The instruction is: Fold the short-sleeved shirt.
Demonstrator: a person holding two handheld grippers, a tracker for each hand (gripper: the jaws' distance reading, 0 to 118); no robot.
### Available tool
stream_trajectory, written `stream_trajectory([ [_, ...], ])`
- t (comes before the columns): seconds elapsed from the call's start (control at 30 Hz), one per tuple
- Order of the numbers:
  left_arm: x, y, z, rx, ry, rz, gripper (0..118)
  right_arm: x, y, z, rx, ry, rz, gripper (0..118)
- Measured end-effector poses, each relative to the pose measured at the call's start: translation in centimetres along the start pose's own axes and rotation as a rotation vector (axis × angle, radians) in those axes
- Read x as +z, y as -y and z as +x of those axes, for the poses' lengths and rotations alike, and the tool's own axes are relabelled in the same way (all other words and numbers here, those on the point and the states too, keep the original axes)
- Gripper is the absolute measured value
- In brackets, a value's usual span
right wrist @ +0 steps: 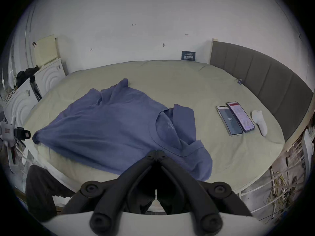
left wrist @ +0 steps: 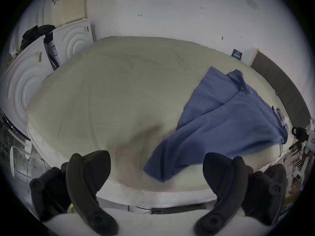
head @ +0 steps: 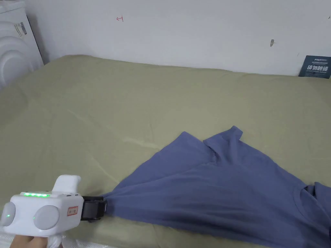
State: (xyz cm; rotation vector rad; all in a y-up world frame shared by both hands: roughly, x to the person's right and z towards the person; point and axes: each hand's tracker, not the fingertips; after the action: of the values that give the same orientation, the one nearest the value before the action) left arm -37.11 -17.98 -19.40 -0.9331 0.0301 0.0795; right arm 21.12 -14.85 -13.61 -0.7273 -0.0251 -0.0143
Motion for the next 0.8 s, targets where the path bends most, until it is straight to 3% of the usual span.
stream_trajectory([
  [0.1, -2.3, -0.4, 0.5, -0.024, 0.007, -0.058, 108, -0.7, -0.1, -0.3, 0.014, 0.003, -0.02, 0],
  [0.2, -3.4, -0.2, 0.9, -0.078, 0.008, -0.082, 57, -1.5, -0.5, -0.4, 0.015, -0.003, -0.032, 0],
  [0.23, -3.6, -0.2, 0.9, -0.081, 0.023, -0.078, 48, -1.8, -0.7, -0.5, 0.015, -0.008, -0.036, 0],
  [0.3, -3.2, -0.4, 1.2, -0.079, 0.032, -0.07, 11, -2.7, -1.5, -0.8, 0.02, -0.027, -0.051, 0],
  [0.33, -2.9, -0.3, 1.4, -0.086, 0.079, -0.062, 6, -3.2, -1.8, -0.9, 0.018, -0.035, -0.056, 0],
  [0.53, -2.7, -0.3, 2.3, -0.085, 0.061, -0.051, 6, -8.3, -6.3, -2.5, 0.069, -0.056, -0.053, 0],
  [0.8, -3.3, -0.3, 1.2, 0.002, 0.101, -0.049, 6, -20.8, -16.1, -4.1, 0.127, -0.048, -0.081, 0],
])
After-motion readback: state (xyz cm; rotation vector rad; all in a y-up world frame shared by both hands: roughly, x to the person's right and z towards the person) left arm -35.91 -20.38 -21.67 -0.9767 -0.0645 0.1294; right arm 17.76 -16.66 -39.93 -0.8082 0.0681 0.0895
